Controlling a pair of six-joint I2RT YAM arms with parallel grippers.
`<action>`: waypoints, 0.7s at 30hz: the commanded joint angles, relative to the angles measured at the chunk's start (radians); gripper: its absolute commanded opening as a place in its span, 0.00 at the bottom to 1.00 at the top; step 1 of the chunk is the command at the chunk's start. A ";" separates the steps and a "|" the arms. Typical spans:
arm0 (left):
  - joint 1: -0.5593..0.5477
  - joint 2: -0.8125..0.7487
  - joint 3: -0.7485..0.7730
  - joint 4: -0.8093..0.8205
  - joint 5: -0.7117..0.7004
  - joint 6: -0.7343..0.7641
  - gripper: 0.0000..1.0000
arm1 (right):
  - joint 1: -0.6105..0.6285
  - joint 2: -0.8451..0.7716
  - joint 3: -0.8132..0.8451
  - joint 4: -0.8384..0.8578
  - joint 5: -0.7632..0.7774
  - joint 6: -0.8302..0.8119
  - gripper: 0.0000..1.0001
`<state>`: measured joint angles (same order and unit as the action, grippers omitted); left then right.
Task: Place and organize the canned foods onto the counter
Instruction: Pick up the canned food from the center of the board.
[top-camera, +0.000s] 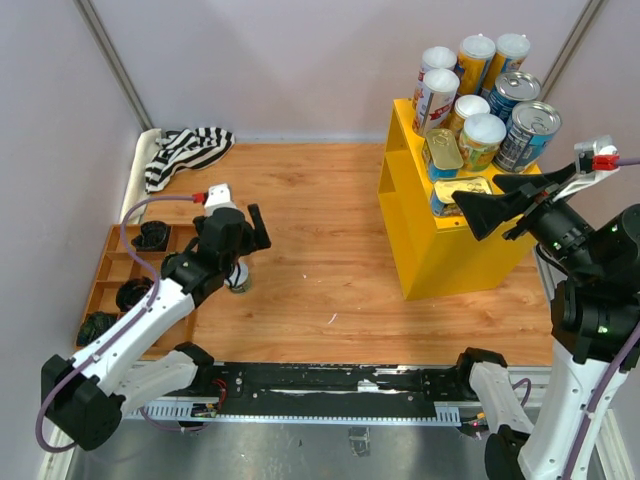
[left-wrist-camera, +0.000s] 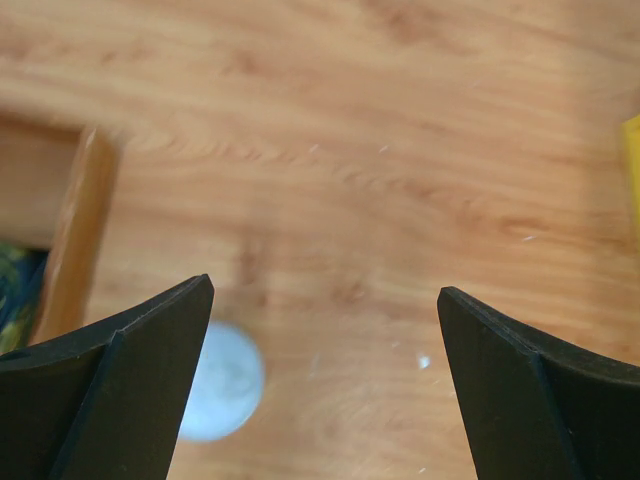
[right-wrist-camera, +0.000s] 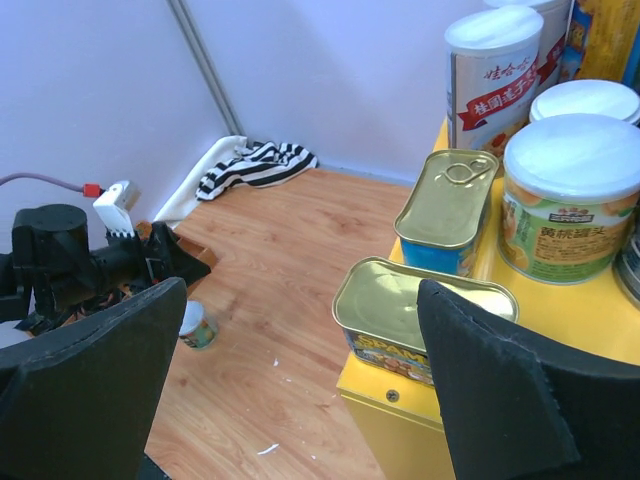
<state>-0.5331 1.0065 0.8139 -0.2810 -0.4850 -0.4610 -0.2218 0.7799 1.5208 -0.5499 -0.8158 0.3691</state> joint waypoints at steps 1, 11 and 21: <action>0.024 -0.097 -0.075 -0.233 -0.149 -0.159 1.00 | 0.057 0.002 0.010 0.024 0.005 0.015 0.99; 0.076 0.014 -0.147 -0.303 -0.035 -0.247 1.00 | 0.121 -0.034 0.016 -0.055 0.059 -0.073 0.99; 0.076 0.194 -0.217 -0.176 0.020 -0.236 1.00 | 0.164 -0.059 -0.018 -0.075 0.093 -0.132 0.99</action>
<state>-0.4614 1.1645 0.6174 -0.5243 -0.4892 -0.6781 -0.0856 0.7345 1.5162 -0.6128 -0.7483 0.2787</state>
